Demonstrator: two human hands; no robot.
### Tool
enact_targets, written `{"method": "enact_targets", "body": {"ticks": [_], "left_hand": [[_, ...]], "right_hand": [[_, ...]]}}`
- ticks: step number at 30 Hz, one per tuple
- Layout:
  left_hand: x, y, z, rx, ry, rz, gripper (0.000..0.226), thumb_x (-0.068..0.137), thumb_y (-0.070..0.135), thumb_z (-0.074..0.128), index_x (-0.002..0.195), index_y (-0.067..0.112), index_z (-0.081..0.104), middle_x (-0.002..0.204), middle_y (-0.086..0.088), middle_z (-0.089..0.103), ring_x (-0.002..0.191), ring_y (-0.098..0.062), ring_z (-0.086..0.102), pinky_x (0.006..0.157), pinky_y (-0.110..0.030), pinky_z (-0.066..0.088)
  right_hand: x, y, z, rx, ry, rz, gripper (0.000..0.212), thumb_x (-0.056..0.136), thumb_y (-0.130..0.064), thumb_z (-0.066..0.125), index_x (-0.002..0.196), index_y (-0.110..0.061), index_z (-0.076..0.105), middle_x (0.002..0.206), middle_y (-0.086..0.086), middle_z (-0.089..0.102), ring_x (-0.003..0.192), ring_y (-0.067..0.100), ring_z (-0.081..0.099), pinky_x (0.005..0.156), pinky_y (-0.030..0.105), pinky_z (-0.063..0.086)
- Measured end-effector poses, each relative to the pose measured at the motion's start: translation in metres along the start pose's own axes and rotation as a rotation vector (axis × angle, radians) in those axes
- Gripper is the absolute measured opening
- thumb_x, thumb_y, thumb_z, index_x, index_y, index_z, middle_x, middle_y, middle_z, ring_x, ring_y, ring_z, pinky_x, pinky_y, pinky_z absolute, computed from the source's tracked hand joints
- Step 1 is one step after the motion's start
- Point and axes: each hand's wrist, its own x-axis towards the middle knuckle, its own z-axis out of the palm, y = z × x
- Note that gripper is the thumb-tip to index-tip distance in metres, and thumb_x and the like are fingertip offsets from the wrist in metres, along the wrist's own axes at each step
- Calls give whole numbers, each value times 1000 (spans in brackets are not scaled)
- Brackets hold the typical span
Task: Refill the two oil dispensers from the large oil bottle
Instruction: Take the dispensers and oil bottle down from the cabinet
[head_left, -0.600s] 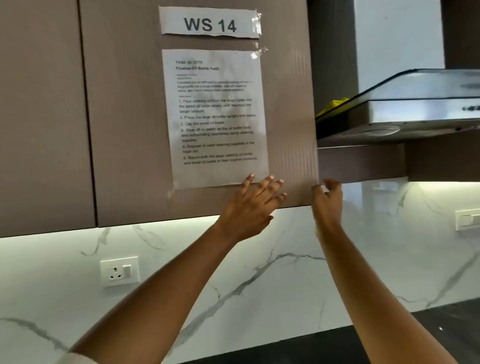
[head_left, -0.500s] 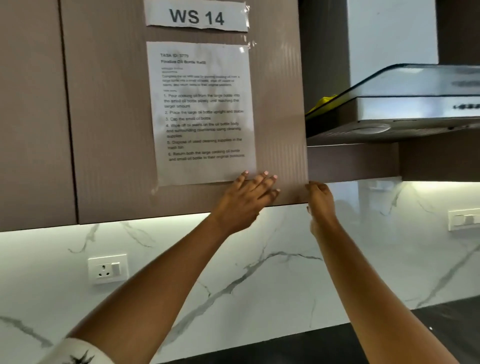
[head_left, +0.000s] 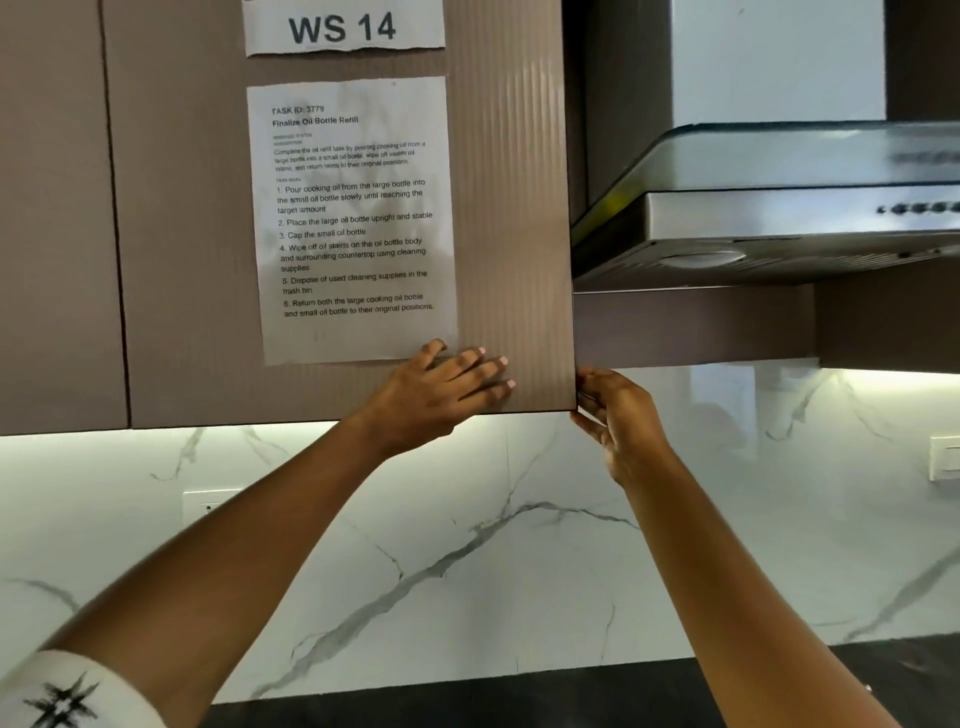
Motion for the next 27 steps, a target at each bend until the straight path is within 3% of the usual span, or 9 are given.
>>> {"method": "enact_targets", "body": {"ticks": [3,6,11,16,19,21,24,26,27], "left_hand": [[-3,-9,-18,-49,64,36,50,80,21,63,130,24,60,133,-2,60,113,-22,63,84,-37,48],[-5,-25,-48,-112,117,79,46,88,41,58,131,24,60,134,-3,60,116,-24,62,87,-37,44],[11,-48,-125,-174,270,37,52,96,48,40,140,22,44,148,-9,43,132,-27,43,104,-41,31],[38,-98,-214,-146,224,15,53,100,49,29,138,17,47,146,-15,43,139,-32,33,115,-49,16],[29,-131,-259,-95,43,109,52,99,48,34,124,13,62,134,-15,57,133,-34,43,113,-58,21],[19,-144,-288,-55,-12,161,50,97,48,40,111,9,69,119,-17,65,123,-37,53,110,-57,30],[3,-156,-323,-8,-81,190,52,96,49,41,86,8,70,89,-16,69,95,-37,65,101,-51,42],[-8,-166,-346,18,-193,170,52,95,48,40,76,9,69,76,-12,67,78,-33,64,87,-50,49],[-14,-172,-358,34,-265,150,51,94,47,40,73,10,69,73,-10,67,73,-31,63,80,-48,49]], "right_hand": [[-14,-7,-12,-10,-70,-84,10,91,-20,60,98,-18,65,97,0,70,92,18,67,82,30,53],[-40,-18,-19,28,-174,-141,16,85,-15,64,101,-18,67,98,1,72,89,18,70,77,26,56],[-94,-40,-10,183,-499,-189,24,68,-25,69,92,-23,75,97,1,74,92,19,70,71,25,57],[-141,-46,33,262,-874,-276,43,69,-46,75,109,-34,68,108,-9,69,103,11,64,78,23,53],[-168,-51,67,220,-1040,-289,56,62,-56,77,113,-58,55,118,-22,62,111,3,58,81,19,51],[-183,-54,89,194,-1117,-289,70,58,-57,77,115,-71,40,131,-27,50,119,0,51,92,26,50],[-210,-65,120,167,-1228,-320,93,60,-55,73,126,-75,12,146,-36,21,132,-10,28,107,32,38],[-231,-70,139,171,-1275,-312,105,62,-54,74,129,-72,-5,144,-43,0,122,-27,21,89,9,44],[-243,-71,151,148,-1266,-332,109,64,-54,74,128,-71,-13,143,-43,-9,122,-28,18,84,3,41]]}}
